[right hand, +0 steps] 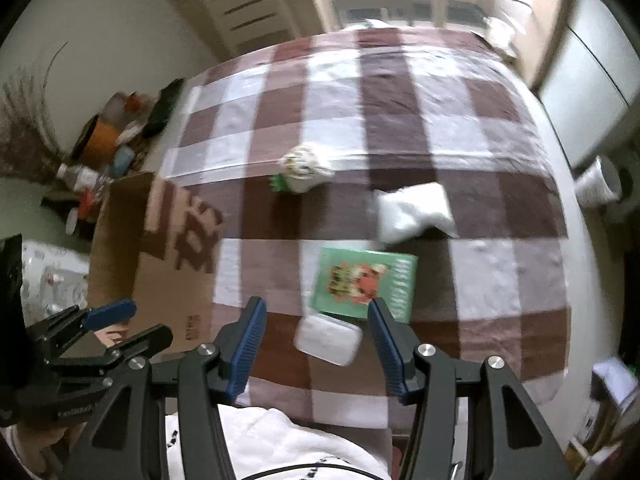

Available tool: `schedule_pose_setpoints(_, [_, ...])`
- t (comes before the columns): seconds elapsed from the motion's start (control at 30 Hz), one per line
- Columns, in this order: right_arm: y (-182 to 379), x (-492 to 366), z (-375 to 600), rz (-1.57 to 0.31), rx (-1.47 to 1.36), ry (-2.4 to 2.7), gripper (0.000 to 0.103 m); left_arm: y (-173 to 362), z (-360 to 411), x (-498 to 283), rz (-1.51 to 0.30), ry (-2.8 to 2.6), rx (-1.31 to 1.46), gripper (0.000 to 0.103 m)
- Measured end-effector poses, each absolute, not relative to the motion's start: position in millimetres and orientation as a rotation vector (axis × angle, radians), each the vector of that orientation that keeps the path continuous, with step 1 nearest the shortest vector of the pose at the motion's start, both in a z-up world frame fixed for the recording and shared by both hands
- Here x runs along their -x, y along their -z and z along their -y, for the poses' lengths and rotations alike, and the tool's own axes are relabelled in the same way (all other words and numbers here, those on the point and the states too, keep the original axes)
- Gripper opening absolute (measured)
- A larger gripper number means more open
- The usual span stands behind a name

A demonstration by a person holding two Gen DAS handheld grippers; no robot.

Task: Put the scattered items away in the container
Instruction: 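Move the left tool toward the frosted white container while the right tool approaches the bag of stuffing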

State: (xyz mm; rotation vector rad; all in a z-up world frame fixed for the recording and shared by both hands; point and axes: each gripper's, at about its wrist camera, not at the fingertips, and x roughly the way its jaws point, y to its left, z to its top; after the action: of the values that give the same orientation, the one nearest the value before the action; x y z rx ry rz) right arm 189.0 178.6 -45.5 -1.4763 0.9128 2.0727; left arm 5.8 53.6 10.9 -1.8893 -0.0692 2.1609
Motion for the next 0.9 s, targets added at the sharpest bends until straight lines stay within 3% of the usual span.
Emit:
schedule_pose_setpoints(0.43, [78.5, -259.9, -211.7, -1.076, 1.363, -1.919, 0.054, 47.3, -145.6, -15.4, -0.022, -1.937, 1.923, 0.072])
schedule_pose_setpoints(0.9, [128.9, -271.5, -250.6, -1.184, 1.382, -1.862, 0.054, 128.7, -179.9, -2.9, -0.086, -1.913, 2.015, 0.072])
